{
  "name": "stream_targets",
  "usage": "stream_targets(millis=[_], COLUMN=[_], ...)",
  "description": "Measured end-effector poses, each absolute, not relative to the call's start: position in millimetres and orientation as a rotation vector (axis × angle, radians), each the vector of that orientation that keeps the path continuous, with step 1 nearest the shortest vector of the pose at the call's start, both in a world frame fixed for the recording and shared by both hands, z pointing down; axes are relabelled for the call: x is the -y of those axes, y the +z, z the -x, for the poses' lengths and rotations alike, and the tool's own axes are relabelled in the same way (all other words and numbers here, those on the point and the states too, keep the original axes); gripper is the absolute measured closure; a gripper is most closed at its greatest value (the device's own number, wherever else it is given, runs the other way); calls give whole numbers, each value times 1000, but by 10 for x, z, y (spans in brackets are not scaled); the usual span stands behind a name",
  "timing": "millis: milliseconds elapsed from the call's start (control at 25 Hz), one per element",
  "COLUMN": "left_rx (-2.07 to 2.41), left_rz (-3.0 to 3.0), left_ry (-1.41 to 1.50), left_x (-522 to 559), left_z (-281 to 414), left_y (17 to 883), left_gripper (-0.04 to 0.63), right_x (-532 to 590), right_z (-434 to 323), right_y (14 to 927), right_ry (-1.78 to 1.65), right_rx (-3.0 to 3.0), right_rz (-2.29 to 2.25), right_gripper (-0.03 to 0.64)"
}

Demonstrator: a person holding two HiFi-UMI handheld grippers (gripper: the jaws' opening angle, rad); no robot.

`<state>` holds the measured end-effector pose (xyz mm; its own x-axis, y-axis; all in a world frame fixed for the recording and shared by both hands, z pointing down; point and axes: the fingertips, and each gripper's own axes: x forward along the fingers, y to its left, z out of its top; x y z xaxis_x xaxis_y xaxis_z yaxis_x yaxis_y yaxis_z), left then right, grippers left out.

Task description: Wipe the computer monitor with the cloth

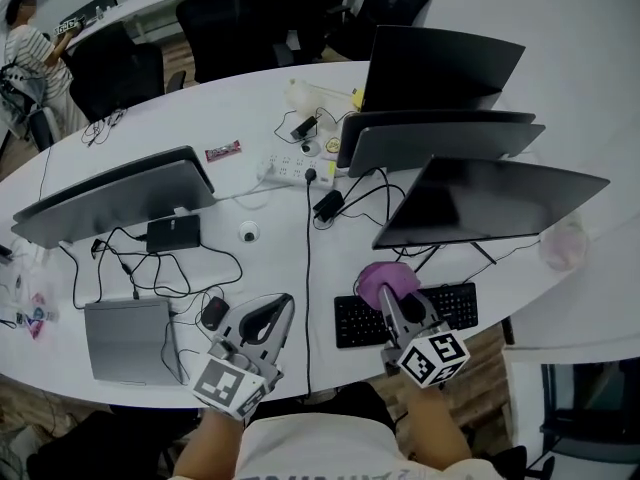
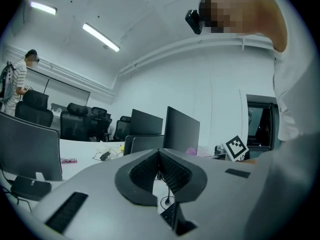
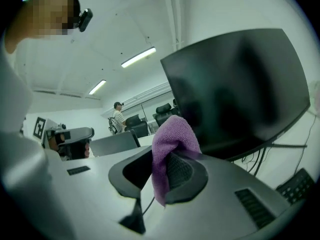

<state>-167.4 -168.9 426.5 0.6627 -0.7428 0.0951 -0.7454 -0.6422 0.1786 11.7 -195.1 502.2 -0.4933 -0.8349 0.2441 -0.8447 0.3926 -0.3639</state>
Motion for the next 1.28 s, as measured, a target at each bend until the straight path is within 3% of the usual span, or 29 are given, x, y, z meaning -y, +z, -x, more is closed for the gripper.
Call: stream_targets(millis=[400,720,1280], left_rx=[1210,1189,1218], left_rz=[-2619,-2630,-2611], left_ry=[70,85,99], left_x=[1752,1670,1531], left_z=[1655,1661,1785], left_y=[4437,4481,4531], left_gripper=[586,586,586], right_x=[2328,2604,2957], right_z=[-97,-37,-22], right_y=[5787,6341,6401], right_ry=[1021,1474,1573], right_rx=[2474,2362,2342], right_rz=[-1594,-1657,-1865], right_gripper=[552,552,552])
